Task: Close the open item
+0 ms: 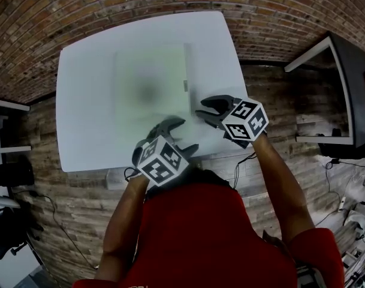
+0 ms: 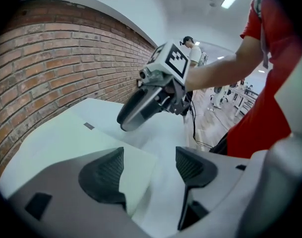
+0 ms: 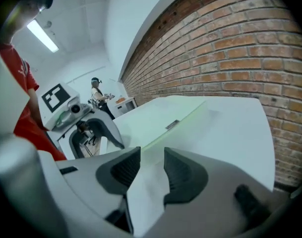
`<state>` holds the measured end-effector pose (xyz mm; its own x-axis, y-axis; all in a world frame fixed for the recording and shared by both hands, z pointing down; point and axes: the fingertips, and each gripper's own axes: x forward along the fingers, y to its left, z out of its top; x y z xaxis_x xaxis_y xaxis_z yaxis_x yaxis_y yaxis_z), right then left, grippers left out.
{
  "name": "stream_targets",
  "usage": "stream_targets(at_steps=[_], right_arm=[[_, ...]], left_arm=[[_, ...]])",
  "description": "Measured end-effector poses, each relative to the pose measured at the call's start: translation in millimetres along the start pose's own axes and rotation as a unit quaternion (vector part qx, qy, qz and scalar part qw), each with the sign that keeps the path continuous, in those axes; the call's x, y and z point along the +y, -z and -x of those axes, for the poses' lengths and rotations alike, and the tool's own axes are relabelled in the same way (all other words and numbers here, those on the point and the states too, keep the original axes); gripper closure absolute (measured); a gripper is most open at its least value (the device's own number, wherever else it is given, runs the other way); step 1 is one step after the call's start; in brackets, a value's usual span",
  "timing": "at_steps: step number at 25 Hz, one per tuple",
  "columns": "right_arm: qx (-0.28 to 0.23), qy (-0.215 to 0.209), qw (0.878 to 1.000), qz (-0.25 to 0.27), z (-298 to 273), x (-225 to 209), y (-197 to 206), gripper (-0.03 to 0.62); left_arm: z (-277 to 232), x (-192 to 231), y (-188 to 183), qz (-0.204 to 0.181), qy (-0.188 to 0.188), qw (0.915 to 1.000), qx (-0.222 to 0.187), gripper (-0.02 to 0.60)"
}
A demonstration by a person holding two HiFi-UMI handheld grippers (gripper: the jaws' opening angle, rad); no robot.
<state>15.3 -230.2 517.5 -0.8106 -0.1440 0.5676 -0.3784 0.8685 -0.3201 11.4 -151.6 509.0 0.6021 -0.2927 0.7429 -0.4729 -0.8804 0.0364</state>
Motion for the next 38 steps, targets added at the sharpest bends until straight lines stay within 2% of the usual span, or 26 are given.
stream_targets(at_steps=[3, 9, 15, 23, 27, 29, 32, 35, 38], right_arm=[[-0.016, 0.014, 0.999, -0.04, 1, -12, -10, 0.437], [-0.014, 0.043, 0.994, -0.1, -19, -30, -38, 0.436], [-0.017, 0.112, 0.981, -0.155, -35, -66, -59, 0.419], [0.02, 0.123, 0.981, -0.146, -49, -71, -57, 0.419], [0.022, 0.126, 0.982, -0.139, -51, -70, -57, 0.419], [0.017, 0.126, 0.982, -0.137, -52, -70, -56, 0.419], [0.007, 0.126, 0.982, -0.138, -51, -70, -56, 0.419], [0.001, 0.126, 0.983, -0.133, -51, -69, -56, 0.419], [-0.005, 0.128, 0.984, -0.125, -50, -69, -57, 0.419]], left_arm=[[-6, -7, 0, -0.019, -0.001, 0.9998, 0.011, 0.262], [-10, -15, -4, -0.024, 0.006, 0.9997, 0.007, 0.262], [-13, -20, -5, -0.033, 0.006, 0.9994, 0.006, 0.262], [-11, -18, -5, -0.042, -0.007, 0.9991, -0.003, 0.262], [7, -12, -23, -0.024, -0.02, 0.9981, -0.053, 0.263], [26, 4, -39, -0.01, -0.052, 0.9942, -0.093, 0.264], [54, 54, -49, 0.009, -0.149, 0.9803, -0.13, 0.288], [72, 109, -37, 0.016, -0.247, 0.9618, -0.118, 0.359], [73, 148, -19, 0.024, -0.293, 0.952, -0.087, 0.438]])
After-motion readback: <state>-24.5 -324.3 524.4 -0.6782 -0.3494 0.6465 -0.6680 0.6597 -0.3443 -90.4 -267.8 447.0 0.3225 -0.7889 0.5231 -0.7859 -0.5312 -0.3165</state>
